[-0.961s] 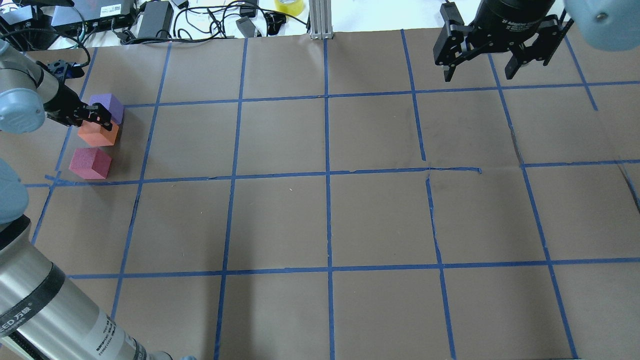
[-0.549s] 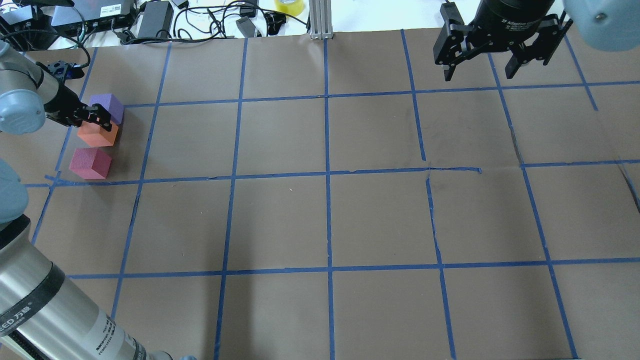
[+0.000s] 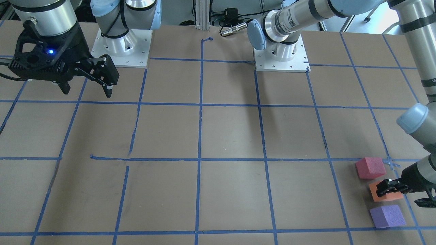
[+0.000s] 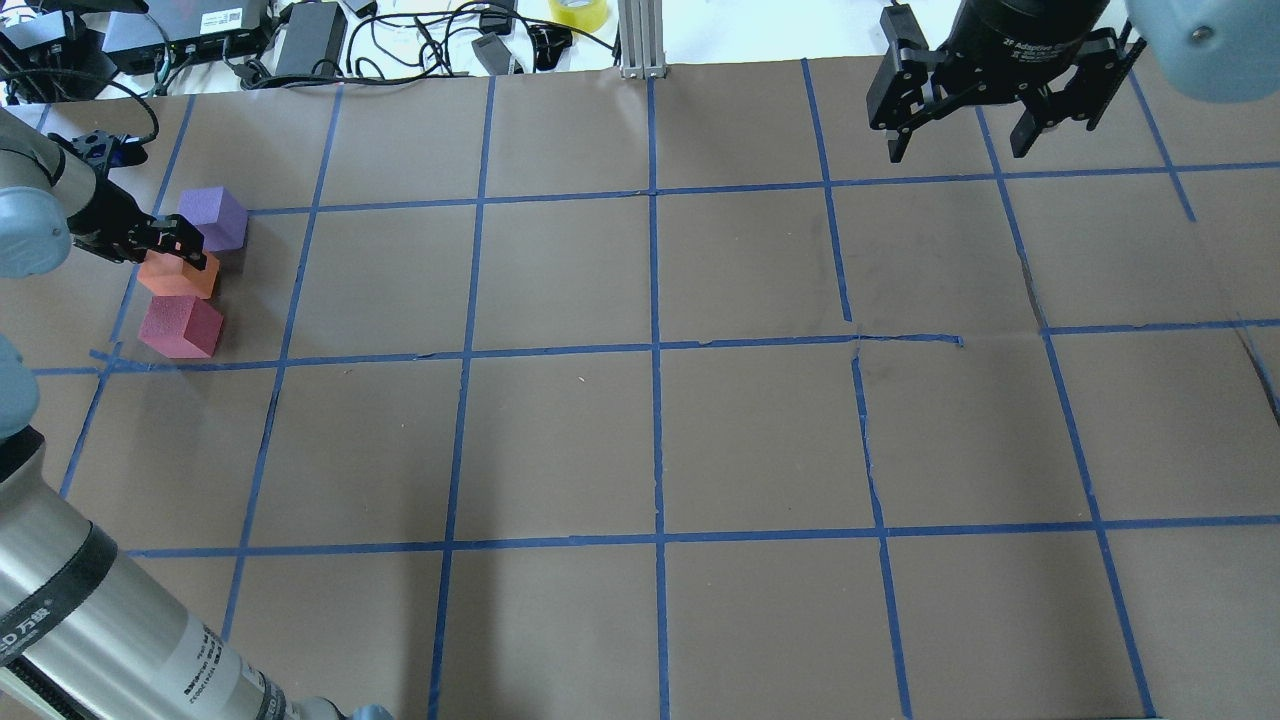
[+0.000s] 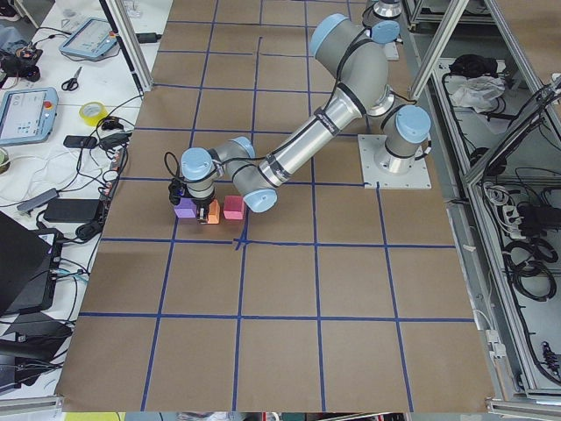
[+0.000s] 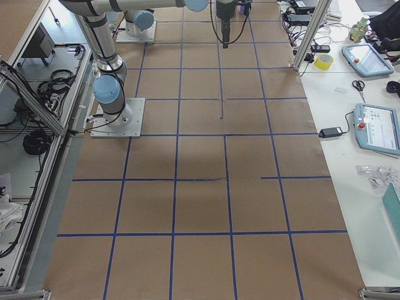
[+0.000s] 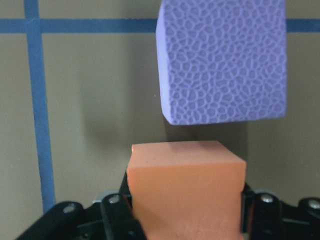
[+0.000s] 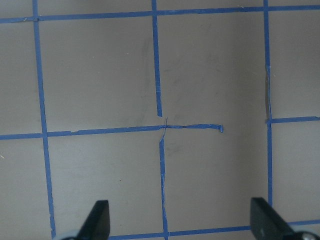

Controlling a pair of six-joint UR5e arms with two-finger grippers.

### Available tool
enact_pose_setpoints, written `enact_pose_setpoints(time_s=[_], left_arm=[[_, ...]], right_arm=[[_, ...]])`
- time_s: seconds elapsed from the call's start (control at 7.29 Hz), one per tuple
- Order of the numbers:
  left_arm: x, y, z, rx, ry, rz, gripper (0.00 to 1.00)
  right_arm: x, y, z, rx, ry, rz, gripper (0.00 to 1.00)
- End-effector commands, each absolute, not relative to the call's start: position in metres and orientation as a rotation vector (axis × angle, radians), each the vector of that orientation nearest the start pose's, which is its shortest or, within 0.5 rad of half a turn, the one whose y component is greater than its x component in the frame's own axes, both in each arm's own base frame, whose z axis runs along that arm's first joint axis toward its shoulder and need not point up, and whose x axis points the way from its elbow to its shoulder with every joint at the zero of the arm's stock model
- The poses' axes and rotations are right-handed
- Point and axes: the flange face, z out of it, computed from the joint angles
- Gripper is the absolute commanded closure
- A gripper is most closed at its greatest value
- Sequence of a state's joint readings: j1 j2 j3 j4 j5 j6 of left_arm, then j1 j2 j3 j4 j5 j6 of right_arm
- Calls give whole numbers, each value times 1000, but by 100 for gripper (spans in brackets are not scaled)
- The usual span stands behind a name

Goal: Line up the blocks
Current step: 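Lower the orange cube between the purple and pink cubes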

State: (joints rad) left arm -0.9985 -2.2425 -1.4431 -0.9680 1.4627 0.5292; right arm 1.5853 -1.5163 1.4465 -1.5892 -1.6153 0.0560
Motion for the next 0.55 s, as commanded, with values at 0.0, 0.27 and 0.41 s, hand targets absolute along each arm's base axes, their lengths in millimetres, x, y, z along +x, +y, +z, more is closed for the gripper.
enact_pose_setpoints(time_s=[0.0,0.27,0.41], left_arm=[[260,-672,199,-166,3200,-172,100],[252,-672,198,-221,3202,-160,100],[240,-669,191,-221,3211,-137,100]], right_arm=[[136,-520,524,67,3179,-141,0],[135,-521,523,69,3179,-141,0],[135,-521,523,69,3181,-142,0]])
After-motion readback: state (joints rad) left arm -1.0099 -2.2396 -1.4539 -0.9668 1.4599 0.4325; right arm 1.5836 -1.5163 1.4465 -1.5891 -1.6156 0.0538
